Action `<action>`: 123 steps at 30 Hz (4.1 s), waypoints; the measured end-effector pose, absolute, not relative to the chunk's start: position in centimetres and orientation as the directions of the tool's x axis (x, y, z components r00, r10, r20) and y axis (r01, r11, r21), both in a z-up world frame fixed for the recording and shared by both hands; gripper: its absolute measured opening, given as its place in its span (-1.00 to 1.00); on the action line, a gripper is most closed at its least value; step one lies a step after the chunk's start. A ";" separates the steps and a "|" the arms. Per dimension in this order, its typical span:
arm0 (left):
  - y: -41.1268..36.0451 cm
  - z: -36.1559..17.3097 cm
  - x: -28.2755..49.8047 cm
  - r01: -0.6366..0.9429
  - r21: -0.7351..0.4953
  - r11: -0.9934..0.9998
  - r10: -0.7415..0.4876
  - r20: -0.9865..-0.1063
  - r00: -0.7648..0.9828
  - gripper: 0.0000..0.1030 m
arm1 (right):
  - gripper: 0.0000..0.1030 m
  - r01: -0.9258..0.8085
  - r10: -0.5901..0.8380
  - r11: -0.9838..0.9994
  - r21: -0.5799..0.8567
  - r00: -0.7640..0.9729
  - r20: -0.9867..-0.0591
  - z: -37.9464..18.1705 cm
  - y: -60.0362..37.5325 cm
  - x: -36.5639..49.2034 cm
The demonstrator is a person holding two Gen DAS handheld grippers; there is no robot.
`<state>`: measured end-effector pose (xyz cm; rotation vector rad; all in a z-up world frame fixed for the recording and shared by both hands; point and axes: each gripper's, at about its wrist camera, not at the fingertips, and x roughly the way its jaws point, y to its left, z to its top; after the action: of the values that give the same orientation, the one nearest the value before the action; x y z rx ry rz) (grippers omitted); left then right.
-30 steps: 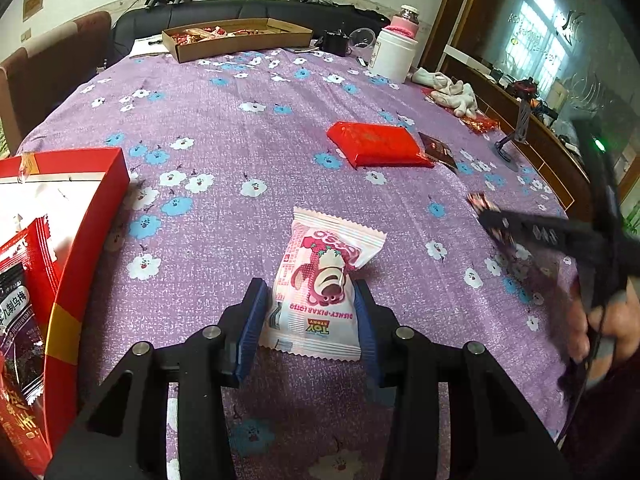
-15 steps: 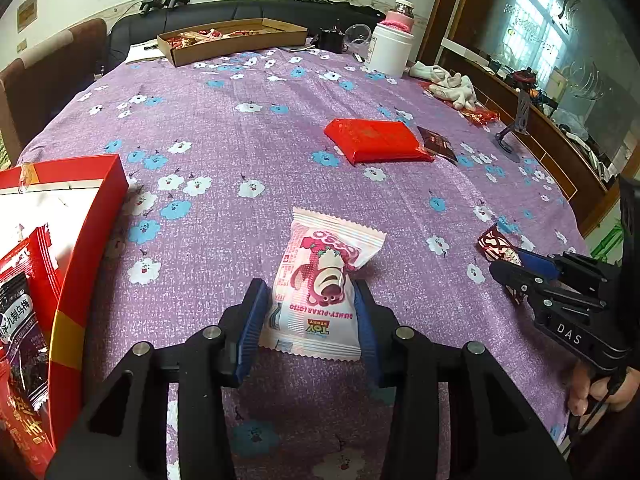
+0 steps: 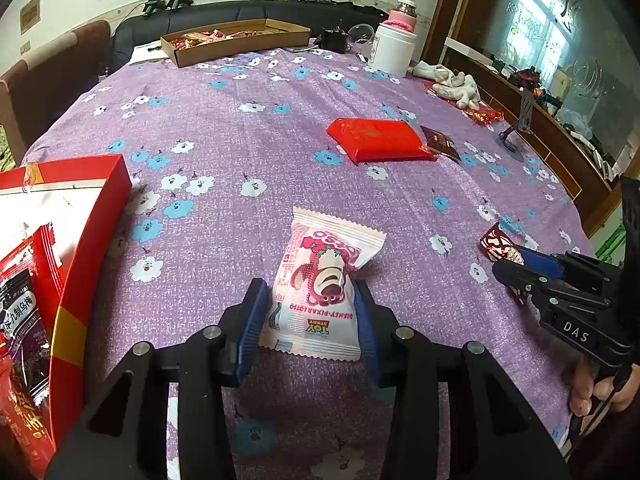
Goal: Organize snacks
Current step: 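Carry the candy packet in the left gripper and red-and-white packet in the right to the box, then open the left gripper over the box while the right gripper releases its packet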
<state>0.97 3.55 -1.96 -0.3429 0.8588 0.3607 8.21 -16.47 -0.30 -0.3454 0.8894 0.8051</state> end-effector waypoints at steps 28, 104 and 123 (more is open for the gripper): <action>-0.4 -1.5 -4.4 -0.326 -0.149 0.934 0.100 -0.765 0.636 -0.28 | -0.48 -0.807 0.509 0.565 0.170 0.179 -0.842 0.1 -12.3 1.4; 13.0 4.4 -21.3 -0.759 0.056 0.648 0.629 -0.602 0.492 -0.35 | -0.46 -0.975 0.634 0.179 0.134 0.010 -0.773 6.1 1.5 -12.2; 15.6 4.5 -20.7 -0.799 0.124 0.588 0.691 -0.590 0.417 -0.35 | -0.44 -0.985 0.685 0.102 0.136 -0.030 -0.728 8.3 6.4 -13.5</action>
<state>-20.69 15.59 4.52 -0.1870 0.6463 0.9422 -13.49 6.38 8.29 -0.5015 0.7672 1.4309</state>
